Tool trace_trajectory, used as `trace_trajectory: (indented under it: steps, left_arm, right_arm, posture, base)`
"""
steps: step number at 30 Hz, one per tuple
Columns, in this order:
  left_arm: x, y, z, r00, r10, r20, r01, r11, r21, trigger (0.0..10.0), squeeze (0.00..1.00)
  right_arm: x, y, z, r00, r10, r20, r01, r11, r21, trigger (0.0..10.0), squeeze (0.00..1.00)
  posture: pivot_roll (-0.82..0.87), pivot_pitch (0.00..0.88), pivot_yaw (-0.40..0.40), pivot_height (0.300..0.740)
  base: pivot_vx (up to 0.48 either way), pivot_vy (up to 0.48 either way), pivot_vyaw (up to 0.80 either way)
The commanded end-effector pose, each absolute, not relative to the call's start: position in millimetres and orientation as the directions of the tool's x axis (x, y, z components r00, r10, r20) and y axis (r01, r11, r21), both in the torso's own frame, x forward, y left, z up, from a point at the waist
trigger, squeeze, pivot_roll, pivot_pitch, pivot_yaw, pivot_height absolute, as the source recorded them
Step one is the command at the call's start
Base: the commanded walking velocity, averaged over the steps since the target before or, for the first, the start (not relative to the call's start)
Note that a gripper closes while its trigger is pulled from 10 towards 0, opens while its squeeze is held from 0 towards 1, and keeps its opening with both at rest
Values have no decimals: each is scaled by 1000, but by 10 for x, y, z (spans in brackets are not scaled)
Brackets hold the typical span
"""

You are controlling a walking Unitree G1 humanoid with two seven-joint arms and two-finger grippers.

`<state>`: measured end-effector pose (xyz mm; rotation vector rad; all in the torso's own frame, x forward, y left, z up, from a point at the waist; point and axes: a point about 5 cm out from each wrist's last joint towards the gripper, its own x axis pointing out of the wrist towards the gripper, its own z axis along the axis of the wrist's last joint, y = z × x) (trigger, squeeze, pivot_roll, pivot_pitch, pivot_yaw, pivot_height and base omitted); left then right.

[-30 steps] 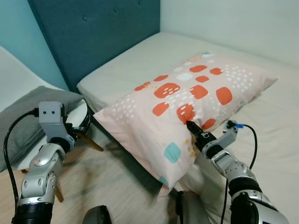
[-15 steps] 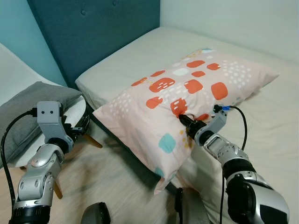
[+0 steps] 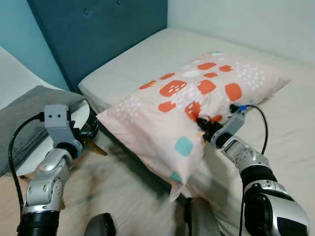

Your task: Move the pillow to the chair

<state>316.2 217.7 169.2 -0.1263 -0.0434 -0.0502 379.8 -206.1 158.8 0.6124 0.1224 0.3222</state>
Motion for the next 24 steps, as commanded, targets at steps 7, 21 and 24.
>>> trace_trajectory:
  steps: [7,21,24]
  left_arm:
    - [3199,1930,1653,996,-83,16,85,974,-211,10000,0]
    - [3208,1635,1600,988,-149,40,154,951,-269,10000,0]
    - [3199,1605,1592,987,-156,38,160,948,-275,10000,0]
  right_arm:
    - [3595,-2011,2020,887,423,187,-454,720,525,0,0]
    - [3276,-2014,2246,871,425,245,-490,722,488,0,0]
    - [3241,-1986,2278,864,437,250,-502,719,481,0,0]
  posture:
    - [-38,53,-7,500]
    - [-75,0,-3,555]
    - [-79,0,-3,560]
  base:
    - [-241,0,0]
    - [-76,0,0]
    - [0,0,0]
